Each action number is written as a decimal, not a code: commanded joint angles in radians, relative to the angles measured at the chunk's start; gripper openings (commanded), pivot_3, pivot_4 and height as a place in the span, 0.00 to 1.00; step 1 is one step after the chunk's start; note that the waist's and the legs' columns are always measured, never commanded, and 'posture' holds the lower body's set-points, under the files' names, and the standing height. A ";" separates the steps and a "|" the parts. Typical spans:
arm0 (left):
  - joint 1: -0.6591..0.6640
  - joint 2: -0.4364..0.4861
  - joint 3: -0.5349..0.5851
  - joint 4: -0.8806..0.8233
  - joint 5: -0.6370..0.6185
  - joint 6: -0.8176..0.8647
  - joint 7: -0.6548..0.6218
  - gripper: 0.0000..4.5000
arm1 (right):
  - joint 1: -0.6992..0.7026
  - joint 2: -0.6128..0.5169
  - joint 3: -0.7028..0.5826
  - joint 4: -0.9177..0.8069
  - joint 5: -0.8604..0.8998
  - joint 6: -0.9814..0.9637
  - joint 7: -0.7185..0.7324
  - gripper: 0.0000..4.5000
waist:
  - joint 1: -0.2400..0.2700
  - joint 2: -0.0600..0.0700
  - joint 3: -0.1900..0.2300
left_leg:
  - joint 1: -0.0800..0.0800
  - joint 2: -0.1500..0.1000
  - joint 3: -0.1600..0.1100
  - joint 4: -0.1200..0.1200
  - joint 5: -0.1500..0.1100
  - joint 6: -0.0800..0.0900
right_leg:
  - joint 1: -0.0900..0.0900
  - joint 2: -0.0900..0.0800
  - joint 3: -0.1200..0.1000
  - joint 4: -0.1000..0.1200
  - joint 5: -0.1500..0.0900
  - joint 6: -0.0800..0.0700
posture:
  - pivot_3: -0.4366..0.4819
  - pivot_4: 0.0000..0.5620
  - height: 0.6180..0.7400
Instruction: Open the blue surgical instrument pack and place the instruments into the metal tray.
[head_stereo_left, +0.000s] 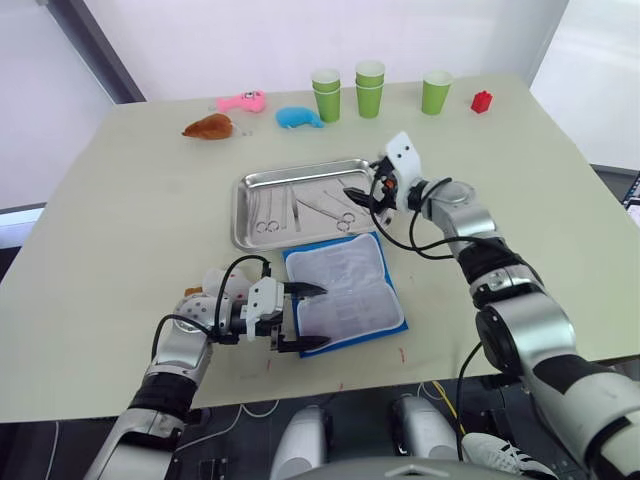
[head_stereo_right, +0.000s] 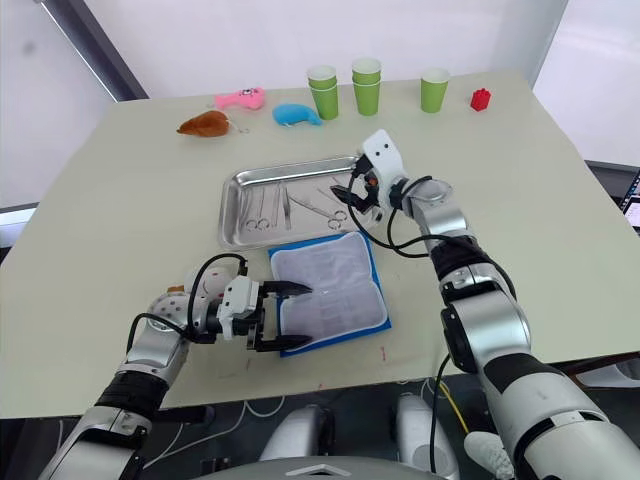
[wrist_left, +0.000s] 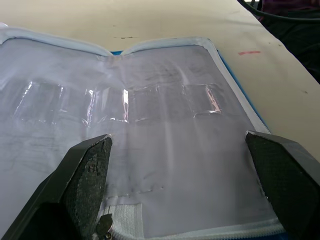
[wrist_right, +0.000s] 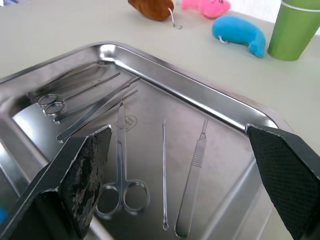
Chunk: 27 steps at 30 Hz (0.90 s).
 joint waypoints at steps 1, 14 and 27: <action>0.035 0.005 -0.002 -0.052 -0.021 0.071 0.011 1.00 | 0.012 -0.013 -0.033 -0.106 0.048 -0.017 0.011 1.00 | 0.000 -0.003 0.002 | -0.002 0.000 0.000 0.000 0.000 0.000 | -0.002 0.000 0.000 0.000 0.001 -0.002 | 0.48 0.27 1.00; 0.036 0.015 0.092 -0.347 -0.169 0.284 0.102 1.00 | 0.126 -0.061 -0.074 -0.266 0.136 -0.046 0.049 1.00 | 0.017 -0.016 0.018 | -0.035 0.001 -0.004 0.014 -0.001 0.000 | -0.024 -0.004 -0.008 0.002 0.003 -0.004 | 0.48 0.27 1.00; 0.095 0.118 0.403 -0.476 -0.281 0.471 0.331 1.00 | 0.350 -0.268 -0.217 -0.484 0.290 -0.014 0.150 1.00 | 0.031 -0.020 0.021 | -0.035 0.001 -0.004 0.015 -0.001 0.000 | -0.024 -0.004 -0.008 0.003 0.004 -0.004 | 0.48 0.27 1.00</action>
